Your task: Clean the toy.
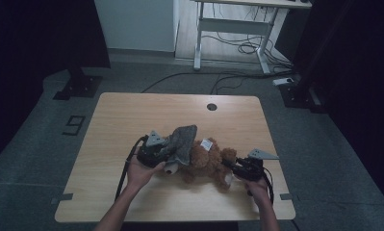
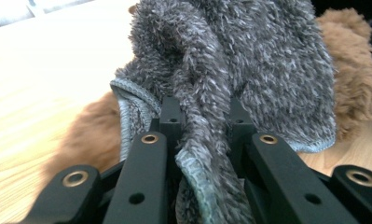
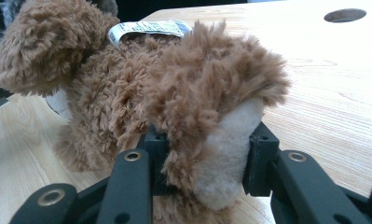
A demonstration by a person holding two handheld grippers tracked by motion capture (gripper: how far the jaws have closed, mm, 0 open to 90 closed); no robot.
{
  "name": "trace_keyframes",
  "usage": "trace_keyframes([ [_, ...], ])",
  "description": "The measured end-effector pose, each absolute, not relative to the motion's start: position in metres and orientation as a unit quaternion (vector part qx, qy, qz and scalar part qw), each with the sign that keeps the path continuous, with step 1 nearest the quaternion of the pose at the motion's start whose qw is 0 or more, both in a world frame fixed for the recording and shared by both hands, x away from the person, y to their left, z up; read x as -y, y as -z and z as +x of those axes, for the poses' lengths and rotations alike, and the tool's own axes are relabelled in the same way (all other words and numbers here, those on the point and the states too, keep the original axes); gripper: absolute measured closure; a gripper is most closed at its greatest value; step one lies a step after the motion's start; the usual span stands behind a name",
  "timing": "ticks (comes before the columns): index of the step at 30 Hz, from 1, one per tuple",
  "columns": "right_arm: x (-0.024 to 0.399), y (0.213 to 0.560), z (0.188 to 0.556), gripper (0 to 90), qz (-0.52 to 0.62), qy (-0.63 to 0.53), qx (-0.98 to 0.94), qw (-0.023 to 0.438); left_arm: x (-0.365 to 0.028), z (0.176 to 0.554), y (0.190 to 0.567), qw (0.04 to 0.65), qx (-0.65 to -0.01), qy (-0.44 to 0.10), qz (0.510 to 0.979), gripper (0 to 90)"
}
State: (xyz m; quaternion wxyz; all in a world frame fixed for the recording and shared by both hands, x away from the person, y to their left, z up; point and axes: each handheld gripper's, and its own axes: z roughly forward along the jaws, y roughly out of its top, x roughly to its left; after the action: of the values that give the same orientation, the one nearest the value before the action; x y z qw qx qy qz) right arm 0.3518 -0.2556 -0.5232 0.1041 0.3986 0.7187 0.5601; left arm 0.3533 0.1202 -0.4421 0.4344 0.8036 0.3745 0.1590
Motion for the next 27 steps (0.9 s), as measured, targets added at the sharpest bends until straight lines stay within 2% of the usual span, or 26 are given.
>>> trace_keyframes([
  [10,0.255,0.523,0.352,62.1,0.400,-0.560,-0.718,0.104,-0.173,0.352,0.452,0.430,-0.426,-0.169,0.778,74.3],
  [12,0.255,0.523,0.352,62.1,0.401,-0.560,-0.718,0.104,-0.181,0.353,0.453,0.450,-0.439,-0.139,0.765,74.4],
  [14,0.255,0.523,0.352,62.1,0.401,-0.559,-0.718,0.104,-0.181,0.353,0.447,0.462,-0.437,-0.132,0.761,74.4],
  [19,0.256,0.522,0.352,62.1,0.401,-0.559,-0.718,0.105,-0.154,0.359,0.420,0.477,-0.402,-0.136,0.770,74.4],
  [27,0.256,0.523,0.351,62.1,0.401,-0.562,-0.716,0.103,-0.064,0.389,0.394,0.474,-0.337,-0.116,0.805,74.3],
])
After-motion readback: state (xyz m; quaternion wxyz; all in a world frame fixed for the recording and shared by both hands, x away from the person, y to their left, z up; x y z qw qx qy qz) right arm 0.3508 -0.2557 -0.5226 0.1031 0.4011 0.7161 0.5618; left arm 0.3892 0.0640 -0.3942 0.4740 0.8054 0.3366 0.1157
